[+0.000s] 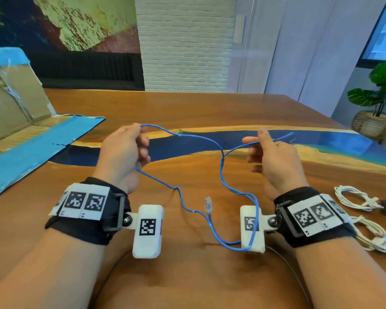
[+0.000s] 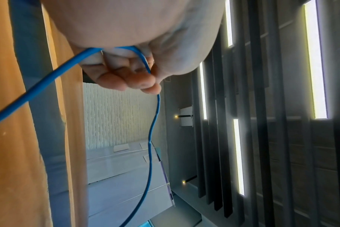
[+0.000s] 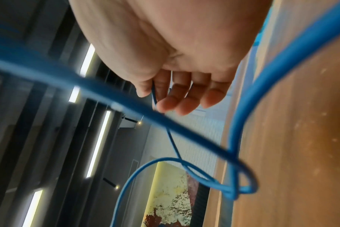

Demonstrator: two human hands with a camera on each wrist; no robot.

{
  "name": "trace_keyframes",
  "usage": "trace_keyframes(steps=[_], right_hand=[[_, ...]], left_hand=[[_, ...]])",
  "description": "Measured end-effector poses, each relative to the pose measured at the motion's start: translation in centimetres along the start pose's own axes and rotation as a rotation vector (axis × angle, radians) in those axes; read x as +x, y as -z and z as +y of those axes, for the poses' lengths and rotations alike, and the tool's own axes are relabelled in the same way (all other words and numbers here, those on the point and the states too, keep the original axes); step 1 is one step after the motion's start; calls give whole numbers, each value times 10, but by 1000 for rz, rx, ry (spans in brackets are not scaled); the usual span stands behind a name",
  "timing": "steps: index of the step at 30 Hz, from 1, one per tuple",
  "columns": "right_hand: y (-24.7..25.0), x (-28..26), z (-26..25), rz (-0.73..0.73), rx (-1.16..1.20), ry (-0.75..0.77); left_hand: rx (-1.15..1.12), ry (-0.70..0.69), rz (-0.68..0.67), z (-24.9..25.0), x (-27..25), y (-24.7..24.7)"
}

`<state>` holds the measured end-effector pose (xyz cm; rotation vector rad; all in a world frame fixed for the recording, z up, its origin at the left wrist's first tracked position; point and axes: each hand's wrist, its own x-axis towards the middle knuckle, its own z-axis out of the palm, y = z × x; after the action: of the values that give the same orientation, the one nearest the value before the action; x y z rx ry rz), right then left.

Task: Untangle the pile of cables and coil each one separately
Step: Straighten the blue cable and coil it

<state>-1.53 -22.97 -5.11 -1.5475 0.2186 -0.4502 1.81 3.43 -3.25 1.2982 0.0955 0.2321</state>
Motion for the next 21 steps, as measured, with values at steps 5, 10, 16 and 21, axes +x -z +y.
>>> trace_keyframes(steps=[5, 10, 16, 21], right_hand=[[-10, -1, 7, -176, 131, -85], [-29, -15, 12, -384, 128, -204], [-40, -23, 15, -336, 76, -106], [-30, -12, 14, -145, 20, 37]], left_hand=[[-20, -3, -88, 2, -6, -3], [-18, -54, -318, 4, -20, -12], [107, -97, -466, 1, -27, -13], [157, -78, -539, 4, -27, -10]])
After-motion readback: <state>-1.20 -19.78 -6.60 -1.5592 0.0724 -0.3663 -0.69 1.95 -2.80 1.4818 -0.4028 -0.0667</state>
